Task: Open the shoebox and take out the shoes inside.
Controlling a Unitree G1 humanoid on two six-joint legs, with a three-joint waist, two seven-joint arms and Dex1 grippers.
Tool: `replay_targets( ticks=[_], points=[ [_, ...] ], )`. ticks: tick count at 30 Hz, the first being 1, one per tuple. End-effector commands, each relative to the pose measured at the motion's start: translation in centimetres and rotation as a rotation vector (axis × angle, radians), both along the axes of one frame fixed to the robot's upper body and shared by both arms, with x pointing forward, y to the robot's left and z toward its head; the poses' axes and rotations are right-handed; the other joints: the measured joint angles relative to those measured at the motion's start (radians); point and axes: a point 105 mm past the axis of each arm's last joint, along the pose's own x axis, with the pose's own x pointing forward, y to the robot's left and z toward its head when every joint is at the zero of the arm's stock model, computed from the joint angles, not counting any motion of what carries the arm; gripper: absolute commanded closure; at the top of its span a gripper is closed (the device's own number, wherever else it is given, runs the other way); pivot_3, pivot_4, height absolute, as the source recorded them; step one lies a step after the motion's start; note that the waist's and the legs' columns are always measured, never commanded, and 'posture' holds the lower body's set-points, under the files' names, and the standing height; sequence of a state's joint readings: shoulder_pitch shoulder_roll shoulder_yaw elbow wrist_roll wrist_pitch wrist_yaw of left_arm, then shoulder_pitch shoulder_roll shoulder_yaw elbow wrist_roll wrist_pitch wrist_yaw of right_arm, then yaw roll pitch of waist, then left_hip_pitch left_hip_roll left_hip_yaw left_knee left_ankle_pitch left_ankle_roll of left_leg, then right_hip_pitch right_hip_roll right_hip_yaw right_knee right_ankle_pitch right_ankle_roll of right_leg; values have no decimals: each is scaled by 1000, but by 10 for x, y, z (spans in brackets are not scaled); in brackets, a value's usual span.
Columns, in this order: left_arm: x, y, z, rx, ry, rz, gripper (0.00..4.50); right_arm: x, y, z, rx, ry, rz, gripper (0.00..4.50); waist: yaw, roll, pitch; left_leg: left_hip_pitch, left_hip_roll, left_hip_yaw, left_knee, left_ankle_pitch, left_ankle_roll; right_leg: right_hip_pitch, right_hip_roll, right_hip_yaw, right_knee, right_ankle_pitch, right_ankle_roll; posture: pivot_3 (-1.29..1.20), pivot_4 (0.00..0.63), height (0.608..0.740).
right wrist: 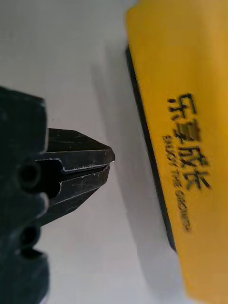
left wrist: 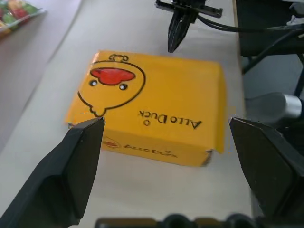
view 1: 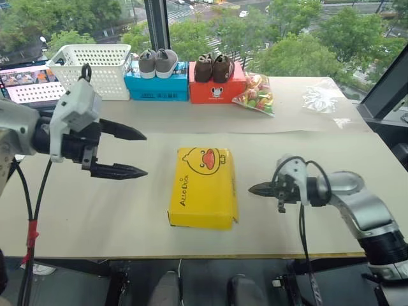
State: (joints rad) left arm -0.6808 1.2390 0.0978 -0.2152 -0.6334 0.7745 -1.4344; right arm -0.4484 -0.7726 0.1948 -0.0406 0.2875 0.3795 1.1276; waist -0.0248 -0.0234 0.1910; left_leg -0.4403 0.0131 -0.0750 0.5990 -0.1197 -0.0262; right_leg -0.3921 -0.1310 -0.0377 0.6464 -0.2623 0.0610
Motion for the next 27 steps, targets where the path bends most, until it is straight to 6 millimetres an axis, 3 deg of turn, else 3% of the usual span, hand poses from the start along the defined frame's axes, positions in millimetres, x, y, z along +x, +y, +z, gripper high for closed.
replay_targets(
  ticks=[1, 4, 8, 16, 19, 22, 24, 27],
  points=[
    [-3, 11, 10, 7, -39, 61, 31, -1, 18, 9, 62, -26, 67, 4500, -1, 0, 0, 0, 0, 0, 0, 0, 0, 0, 0, 0, 0, 0, 0, 0, 150, 740],
    [-7, 14, 10, -3, -38, 79, 31, -1, 28, 12, 115, -1, 88, 4500, -2, 0, 0, 0, 0, 0, 0, 0, 0, 0, 0, 0, 1, 0, -1, 0, 150, 740],
    [-8, 18, 17, -22, -67, 107, 31, 2, 43, 31, 241, 27, 125, 4500, 0, 0, 0, 0, 1, 0, 0, 0, 0, -1, 1, 0, 1, 0, -1, 0, 150, 740],
    [-24, 21, 39, -74, -108, 134, 31, 7, 63, 108, 428, -1, 233, 4500, -5, 0, 0, 0, 1, 1, 0, 0, 0, -2, 1, 1, 1, 1, -2, 0, 150, 740],
    [-31, 19, 52, -99, -138, 136, 31, 10, 91, 129, 447, -25, 296, 4500, -13, 0, 0, 0, 1, 1, -1, 0, 0, -2, 2, 1, 1, 0, -2, 0, 150, 740],
    [-42, 17, 67, -111, -179, 143, 31, 12, 139, 143, 478, -28, 354, 4500, -26, 0, 0, 0, 2, 1, -1, 0, 0, -3, 2, 1, 2, 1, -2, 0, 150, 740],
    [-51, 15, 78, -108, -209, 150, 31, 13, 173, 142, 490, -22, 377, 4500, -32, 0, 0, 0, 2, 1, -2, 0, 0, -5, 3, 3, 3, 1, -3, 0, 150, 740],
    [-60, 15, 89, -79, -253, 181, 31, 15, 208, 133, 475, -27, 374, 4500, -37, 0, 0, 0, 2, 1, -4, 0, 0, -8, 4, 4, 4, 1, -3, 0, 150, 740]
  ],
)
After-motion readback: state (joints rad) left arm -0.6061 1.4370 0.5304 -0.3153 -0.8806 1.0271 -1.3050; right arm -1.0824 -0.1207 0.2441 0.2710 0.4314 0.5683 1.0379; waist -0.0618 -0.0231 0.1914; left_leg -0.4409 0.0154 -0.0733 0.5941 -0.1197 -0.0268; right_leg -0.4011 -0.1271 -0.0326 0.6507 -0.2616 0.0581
